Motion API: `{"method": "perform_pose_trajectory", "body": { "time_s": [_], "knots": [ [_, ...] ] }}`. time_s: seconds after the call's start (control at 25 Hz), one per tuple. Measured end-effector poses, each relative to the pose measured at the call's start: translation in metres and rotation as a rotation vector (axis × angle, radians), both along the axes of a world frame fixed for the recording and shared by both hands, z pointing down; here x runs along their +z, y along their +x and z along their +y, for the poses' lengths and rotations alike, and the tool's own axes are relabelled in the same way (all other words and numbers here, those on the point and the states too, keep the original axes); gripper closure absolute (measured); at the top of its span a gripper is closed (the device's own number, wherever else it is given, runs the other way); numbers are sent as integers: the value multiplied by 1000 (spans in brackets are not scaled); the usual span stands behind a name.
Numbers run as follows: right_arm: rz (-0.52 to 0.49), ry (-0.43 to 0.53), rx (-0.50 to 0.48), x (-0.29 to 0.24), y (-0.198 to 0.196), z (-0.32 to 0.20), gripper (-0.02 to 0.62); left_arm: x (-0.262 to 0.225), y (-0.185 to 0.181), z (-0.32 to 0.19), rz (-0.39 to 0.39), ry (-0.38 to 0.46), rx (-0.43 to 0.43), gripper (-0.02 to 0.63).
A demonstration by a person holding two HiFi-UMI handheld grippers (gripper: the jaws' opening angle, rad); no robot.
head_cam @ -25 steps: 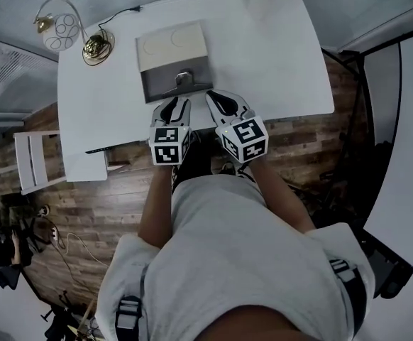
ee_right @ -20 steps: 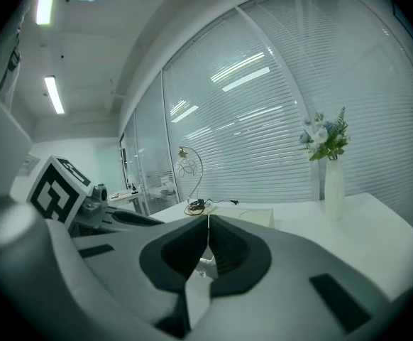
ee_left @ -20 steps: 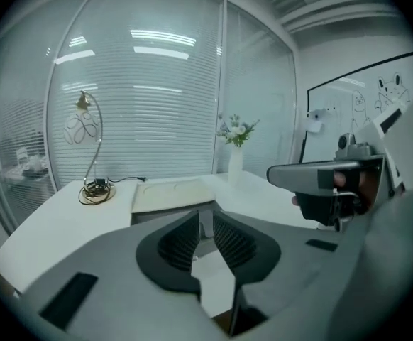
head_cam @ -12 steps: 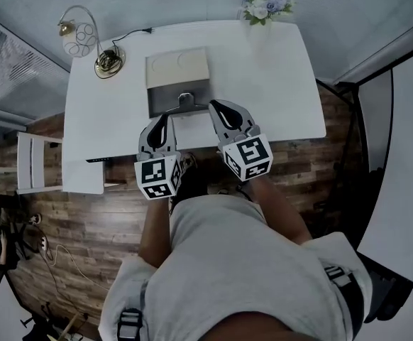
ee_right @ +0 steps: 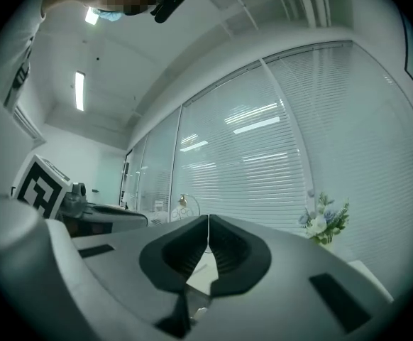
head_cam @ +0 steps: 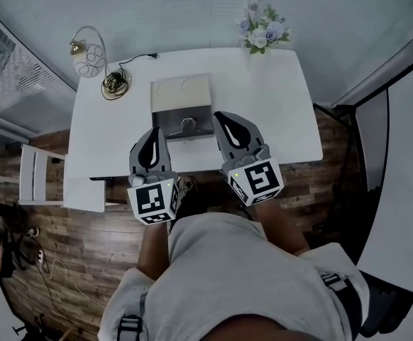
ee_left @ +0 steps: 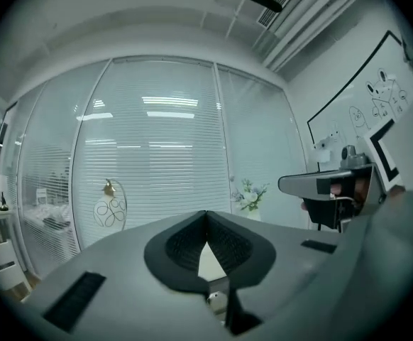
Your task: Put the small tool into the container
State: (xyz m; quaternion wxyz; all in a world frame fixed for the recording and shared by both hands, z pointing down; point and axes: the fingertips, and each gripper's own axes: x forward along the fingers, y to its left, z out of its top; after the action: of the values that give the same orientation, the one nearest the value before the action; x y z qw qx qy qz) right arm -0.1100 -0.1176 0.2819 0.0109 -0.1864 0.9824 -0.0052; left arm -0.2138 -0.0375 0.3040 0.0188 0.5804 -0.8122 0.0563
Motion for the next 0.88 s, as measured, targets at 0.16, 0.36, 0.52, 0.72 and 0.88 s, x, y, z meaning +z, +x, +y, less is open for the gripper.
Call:
{"method": "perform_pose_trajectory", "body": {
  "time_s": [0.16,0.36,0.52,0.72,0.88],
  "knots": [
    [5,10,6,1,-2,-6,569,-9,-2,-9,17,32,19,583],
    [20,7,34,4,0,-10,569,-9,-2,-6,10,26,19,583],
    [29,24,62,2,5,-18,569,-8,-1,-9,11,26,36,583],
    [33,20,74,2,10,-21,569,-4,0,-12,19,22,41,583],
    [43,29,77,4,9,-22,569,-2,0,-12,19,24,35,583]
  ]
}}
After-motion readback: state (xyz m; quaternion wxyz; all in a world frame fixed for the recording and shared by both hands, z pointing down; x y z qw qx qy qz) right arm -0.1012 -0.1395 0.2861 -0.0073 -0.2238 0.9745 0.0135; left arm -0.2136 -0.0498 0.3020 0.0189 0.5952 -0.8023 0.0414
